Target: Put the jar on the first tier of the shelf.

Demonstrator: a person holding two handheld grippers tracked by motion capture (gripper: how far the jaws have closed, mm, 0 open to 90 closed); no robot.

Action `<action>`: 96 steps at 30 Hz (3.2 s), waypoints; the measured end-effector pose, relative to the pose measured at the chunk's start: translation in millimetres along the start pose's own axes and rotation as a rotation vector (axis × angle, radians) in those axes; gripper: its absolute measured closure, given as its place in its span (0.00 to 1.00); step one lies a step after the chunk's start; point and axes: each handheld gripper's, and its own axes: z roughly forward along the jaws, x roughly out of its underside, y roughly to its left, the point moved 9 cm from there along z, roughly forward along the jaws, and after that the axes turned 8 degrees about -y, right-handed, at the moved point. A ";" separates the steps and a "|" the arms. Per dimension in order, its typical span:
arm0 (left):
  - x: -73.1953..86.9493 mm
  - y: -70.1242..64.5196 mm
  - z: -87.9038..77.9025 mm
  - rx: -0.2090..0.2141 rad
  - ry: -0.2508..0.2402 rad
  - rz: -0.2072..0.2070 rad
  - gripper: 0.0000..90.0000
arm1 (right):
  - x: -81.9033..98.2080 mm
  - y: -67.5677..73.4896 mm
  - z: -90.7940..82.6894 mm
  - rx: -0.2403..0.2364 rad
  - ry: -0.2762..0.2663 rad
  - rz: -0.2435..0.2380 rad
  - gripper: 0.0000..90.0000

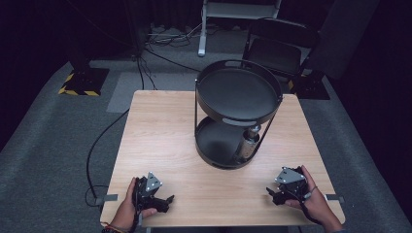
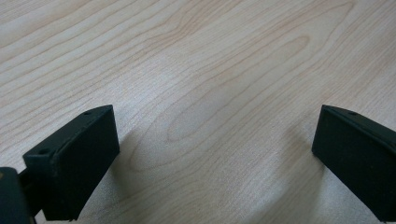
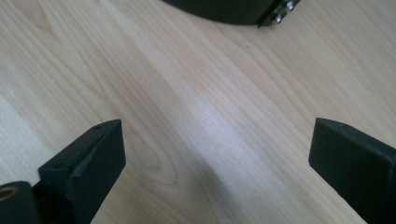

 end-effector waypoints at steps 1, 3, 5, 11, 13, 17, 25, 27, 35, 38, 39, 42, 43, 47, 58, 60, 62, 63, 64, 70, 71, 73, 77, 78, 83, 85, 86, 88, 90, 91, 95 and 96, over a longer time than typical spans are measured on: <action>0.0 0.0 0.0 0.000 0.000 0.000 0.00 | 2.0 0.0 -0.2 0.000 0.003 0.004 0.04; 0.0 0.0 0.0 0.000 0.000 0.000 0.00 | 5.6 -0.2 -0.8 0.000 0.008 0.013 0.04; 0.0 0.0 0.0 0.000 0.000 0.000 0.00 | 9.2 -0.8 -1.5 0.002 0.011 0.014 0.04; 0.0 0.0 0.0 0.000 0.000 0.000 0.00 | 21.2 -2.7 -4.2 0.010 0.021 0.050 0.04; 0.2 -0.1 -0.2 0.000 0.001 0.000 0.00 | 25.0 -3.5 -5.0 0.019 0.021 0.061 0.04; 0.2 0.0 -0.3 0.000 0.000 0.000 0.00 | 32.7 -3.7 -6.0 0.019 0.025 0.075 0.04; 0.2 -0.1 -0.3 0.001 0.000 0.000 0.00 | 41.3 -5.1 -10.5 0.017 0.001 0.137 0.03; 0.2 -0.1 -0.3 0.000 0.000 0.000 0.00 | 43.8 -5.5 -11.6 0.016 -0.006 0.155 0.02; 0.7 0.0 -0.9 -0.003 -0.001 -0.003 0.00 | 55.5 -7.7 -15.1 -0.004 -0.045 0.259 0.00; 1.1 0.0 -1.3 -0.002 -0.003 -0.004 0.00 | 59.7 -9.1 -15.9 -0.016 -0.065 0.293 0.00; 1.2 0.0 -1.4 -0.003 -0.003 -0.004 0.00 | 61.0 -9.7 -16.1 -0.019 -0.072 0.302 0.00; 1.4 0.0 -1.6 -0.004 -0.002 -0.006 0.00 | 64.7 -10.9 -16.4 -0.035 -0.088 0.337 0.00; 1.4 0.1 -1.6 -0.003 -0.003 -0.005 0.00 | 66.4 -11.4 -16.5 -0.045 -0.092 0.356 0.00; 1.4 0.1 -1.5 -0.003 -0.002 -0.005 0.00 | 71.9 -13.8 -17.7 -0.069 -0.092 0.396 0.00; 1.3 0.1 -1.4 -0.002 -0.003 -0.004 0.00 | 72.9 -14.6 -18.2 -0.073 -0.093 0.394 0.00; 1.4 0.0 -1.5 -0.003 -0.002 -0.005 0.00 | 72.8 -14.6 -18.0 -0.072 -0.093 0.394 0.00; 1.4 0.0 -1.5 -0.003 -0.002 -0.005 0.00 | 72.5 -14.5 -17.7 -0.073 -0.092 0.395 0.00; 1.4 0.0 -1.5 -0.003 -0.002 -0.005 0.00 | 72.3 -14.5 -17.5 -0.073 -0.092 0.396 0.00; 1.4 0.0 -1.6 -0.003 -0.002 -0.005 0.00 | 72.2 -14.4 -17.4 -0.072 -0.092 0.397 0.00; 1.4 0.0 -1.5 -0.003 -0.002 -0.005 0.00 | 71.9 -14.4 -17.1 -0.073 -0.092 0.396 0.00; 1.4 0.0 -1.5 -0.003 -0.003 -0.005 0.00 | 71.9 -14.5 -17.1 -0.074 -0.093 0.396 0.00; 1.4 0.0 -1.5 -0.003 -0.003 -0.005 0.00 | 71.7 -14.5 -16.9 -0.074 -0.093 0.395 0.00; 1.4 0.1 -1.5 -0.003 -0.003 -0.005 0.00 | 71.4 -14.5 -16.7 -0.076 -0.094 0.394 0.00; 1.4 0.1 -1.5 -0.003 -0.003 -0.005 0.00 | 71.4 -14.5 -16.6 -0.077 -0.094 0.393 0.00; 1.4 0.1 -1.5 -0.003 -0.003 -0.005 0.00 | 71.2 -14.6 -16.4 -0.079 -0.094 0.391 0.00; 1.4 0.1 -1.5 -0.002 -0.003 -0.004 0.00 | 71.2 -14.6 -16.4 -0.079 -0.094 0.391 0.00; 1.4 0.1 -1.5 -0.002 -0.003 -0.005 0.00 | 71.2 -14.5 -16.4 -0.080 -0.094 0.391 0.00; 1.4 0.1 -1.5 -0.002 -0.003 -0.005 0.00 | 71.2 -14.5 -16.4 -0.081 -0.094 0.391 0.00; 1.4 0.1 -1.5 -0.002 -0.003 -0.004 0.00 | 71.1 -14.6 -16.3 -0.081 -0.094 0.390 0.00; 1.4 0.1 -1.5 -0.002 -0.003 -0.005 0.00 | 71.1 -14.6 -16.3 -0.081 -0.094 0.390 0.00; 1.4 0.1 -1.5 -0.002 -0.002 -0.004 0.00 | 71.1 -14.5 -16.3 -0.082 -0.094 0.389 0.00; 1.4 0.1 -1.5 -0.002 -0.003 -0.005 0.00 | 71.1 -14.6 -16.3 -0.082 -0.094 0.389 0.00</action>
